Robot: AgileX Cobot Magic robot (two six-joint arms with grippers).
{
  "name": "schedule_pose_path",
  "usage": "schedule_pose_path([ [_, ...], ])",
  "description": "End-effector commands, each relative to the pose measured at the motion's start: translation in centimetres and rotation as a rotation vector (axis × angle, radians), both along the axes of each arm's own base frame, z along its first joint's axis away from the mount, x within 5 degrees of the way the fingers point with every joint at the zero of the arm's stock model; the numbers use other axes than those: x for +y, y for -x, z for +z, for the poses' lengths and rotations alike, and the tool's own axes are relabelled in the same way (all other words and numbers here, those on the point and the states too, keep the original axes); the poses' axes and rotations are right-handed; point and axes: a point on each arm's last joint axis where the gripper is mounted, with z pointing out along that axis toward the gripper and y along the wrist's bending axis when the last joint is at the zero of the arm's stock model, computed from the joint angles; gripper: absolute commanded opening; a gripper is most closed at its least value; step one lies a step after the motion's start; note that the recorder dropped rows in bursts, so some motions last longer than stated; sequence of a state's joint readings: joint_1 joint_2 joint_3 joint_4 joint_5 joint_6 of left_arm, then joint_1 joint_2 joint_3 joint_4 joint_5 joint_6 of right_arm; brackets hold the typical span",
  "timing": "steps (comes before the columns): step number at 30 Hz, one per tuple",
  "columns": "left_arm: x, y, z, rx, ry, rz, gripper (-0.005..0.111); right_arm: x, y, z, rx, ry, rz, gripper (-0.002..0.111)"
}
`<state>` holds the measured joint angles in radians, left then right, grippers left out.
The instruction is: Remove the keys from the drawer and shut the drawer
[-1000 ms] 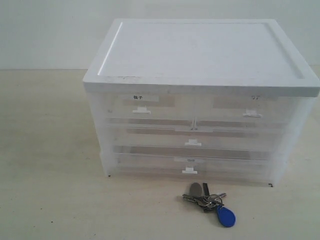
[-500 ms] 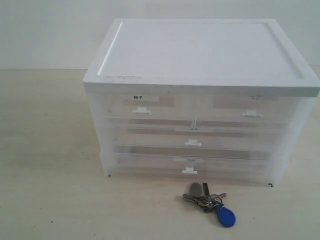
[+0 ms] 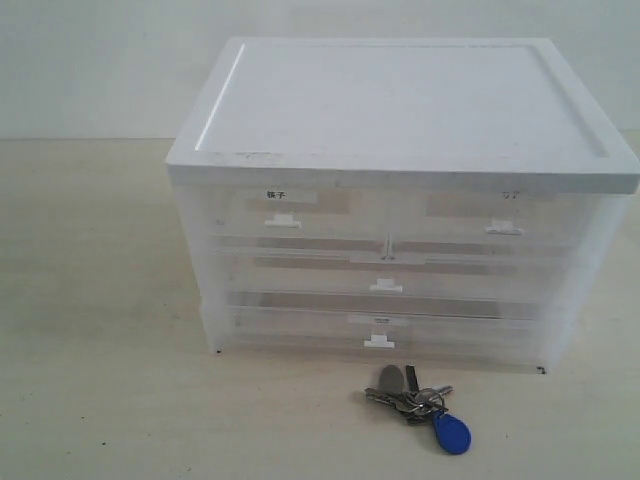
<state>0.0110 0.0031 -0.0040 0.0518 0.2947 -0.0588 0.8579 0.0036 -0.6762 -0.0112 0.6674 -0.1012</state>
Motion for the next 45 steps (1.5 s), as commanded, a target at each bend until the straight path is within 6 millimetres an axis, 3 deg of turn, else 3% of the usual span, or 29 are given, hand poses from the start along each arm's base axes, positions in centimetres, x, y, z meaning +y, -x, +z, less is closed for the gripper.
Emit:
schedule_pose_path([
  [1, 0.0, 0.0, -0.1, 0.002, 0.004, 0.001, 0.005, 0.0, 0.0, -0.1, -0.001, -0.007, 0.001, 0.000],
  [24, 0.0, 0.0, -0.1, 0.002, 0.004, 0.001, 0.005, 0.1, -0.1, -0.2, -0.001, -0.013, 0.000, 0.000],
  [29, 0.0, 0.0, -0.1, 0.002, 0.004, 0.001, 0.005, 1.0, -1.0, -1.0, -0.106, 0.033, -0.139, 0.000],
  [33, 0.0, 0.0, -0.1, 0.002, 0.004, 0.001, 0.005, 2.0, -1.9, -1.4, -0.252, -0.066, -0.294, 0.000],
  [39, 0.0, 0.0, -0.1, 0.002, 0.004, 0.001, 0.005, 2.7, -3.8, -4.3, -0.349, -0.117, -0.556, 0.000],
  [45, 0.0, 0.0, -0.1, 0.002, 0.004, 0.001, 0.005, 2.3, -5.7, -8.4, -0.226, -0.100, -0.769, 0.000],
])
